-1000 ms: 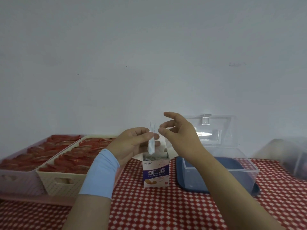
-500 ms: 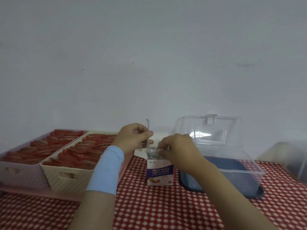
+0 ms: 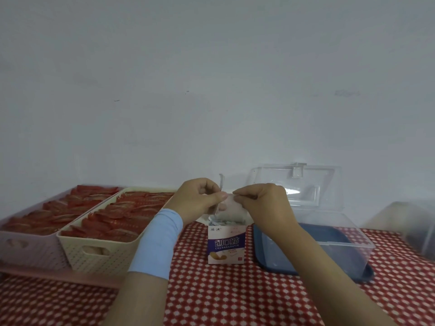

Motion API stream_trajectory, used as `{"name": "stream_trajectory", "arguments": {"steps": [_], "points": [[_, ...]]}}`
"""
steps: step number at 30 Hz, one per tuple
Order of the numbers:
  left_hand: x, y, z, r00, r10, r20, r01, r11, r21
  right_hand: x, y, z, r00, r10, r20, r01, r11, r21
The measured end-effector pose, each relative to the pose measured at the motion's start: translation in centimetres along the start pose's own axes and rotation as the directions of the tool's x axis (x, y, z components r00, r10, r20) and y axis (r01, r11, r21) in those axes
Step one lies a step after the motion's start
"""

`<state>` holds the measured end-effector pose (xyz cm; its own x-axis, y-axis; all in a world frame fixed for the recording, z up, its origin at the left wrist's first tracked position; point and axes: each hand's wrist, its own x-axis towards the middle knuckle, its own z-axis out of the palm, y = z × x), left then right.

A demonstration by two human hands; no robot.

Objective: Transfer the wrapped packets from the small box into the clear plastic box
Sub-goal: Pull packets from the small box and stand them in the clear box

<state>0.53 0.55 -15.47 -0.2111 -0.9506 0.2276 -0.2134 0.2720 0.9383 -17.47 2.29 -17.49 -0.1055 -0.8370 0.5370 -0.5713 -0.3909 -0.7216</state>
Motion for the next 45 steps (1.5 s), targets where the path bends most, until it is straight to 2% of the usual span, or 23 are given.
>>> {"name": "stream_trajectory", "arguments": {"steps": [3,6,9,11,13,16,19,21,23,26,31,34,35,37,41,45], "points": [[0.1,0.2,0.0,0.999,0.005,-0.049,-0.004,1.0,0.022,-0.1,0.0,0.0,1.0,-0.015,-0.017,0.015,1.0,-0.005],[0.1,0.1,-0.1,0.999,-0.032,-0.034,0.034,0.998,0.062,0.0,-0.2,-0.1,0.987,-0.111,-0.117,0.105,0.993,-0.051],[0.0,-0.2,0.0,0.998,-0.063,-0.025,0.065,0.994,0.085,0.1,-0.3,-0.6,0.996,-0.033,-0.088,0.033,0.999,0.006],[0.0,0.1,-0.1,0.996,-0.047,-0.079,0.049,0.999,0.019,0.4,-0.1,-0.9,0.999,0.022,-0.036,-0.021,0.999,0.03],[-0.1,0.8,-0.2,0.99,-0.018,-0.141,0.006,0.996,-0.09,0.6,-0.1,-1.5,0.997,0.048,-0.06,-0.042,0.995,0.086],[-0.2,1.8,-0.3,0.988,0.01,-0.151,-0.047,0.97,-0.24,1.0,-1.1,-2.9,0.99,0.088,-0.11,-0.048,0.945,0.323],[-0.4,2.1,0.1,1.0,0.011,0.029,0.0,0.942,-0.335,0.9,-2.5,-3.7,0.995,0.098,-0.015,-0.079,0.877,0.475],[-0.6,2.1,0.7,0.978,-0.001,0.207,0.086,0.911,-0.403,0.6,-2.8,-3.4,0.994,0.096,0.044,-0.105,0.86,0.5],[-0.7,1.9,1.3,0.951,0.01,0.31,0.142,0.875,-0.463,0.4,-2.9,-3.0,0.992,0.109,0.059,-0.124,0.855,0.504],[-0.7,1.9,2.0,0.939,0.023,0.342,0.172,0.831,-0.529,0.4,-2.7,-2.5,0.993,0.11,0.038,-0.115,0.871,0.478],[-0.5,1.5,2.7,0.941,0.019,0.339,0.19,0.798,-0.572,0.2,-3.1,-2.4,0.988,0.127,0.091,-0.155,0.872,0.464],[-0.3,1.3,2.4,0.945,0.014,0.327,0.188,0.793,-0.579,0.1,-3.2,-2.9,0.998,0.045,0.047,-0.056,0.959,0.278],[-0.3,1.2,2.2,0.944,0.013,0.331,0.191,0.794,-0.578,0.1,-3.4,-3.2,0.998,0.001,0.061,-0.018,0.961,0.275],[-0.3,1.3,1.8,0.939,0.021,0.342,0.189,0.801,-0.568,-0.2,-3.7,-4.0,0.984,-0.096,0.149,0.053,0.962,0.268],[-0.9,1.5,1.2,0.923,0.039,0.384,0.195,0.811,-0.552,-0.7,-4.1,-4.5,0.93,-0.171,0.326,0.176,0.984,0.015],[-0.8,1.4,1.2,0.913,0.042,0.406,0.192,0.834,-0.518,-0.8,-4.1,-4.0,0.921,-0.256,0.294,0.27,0.963,-0.006]]}}
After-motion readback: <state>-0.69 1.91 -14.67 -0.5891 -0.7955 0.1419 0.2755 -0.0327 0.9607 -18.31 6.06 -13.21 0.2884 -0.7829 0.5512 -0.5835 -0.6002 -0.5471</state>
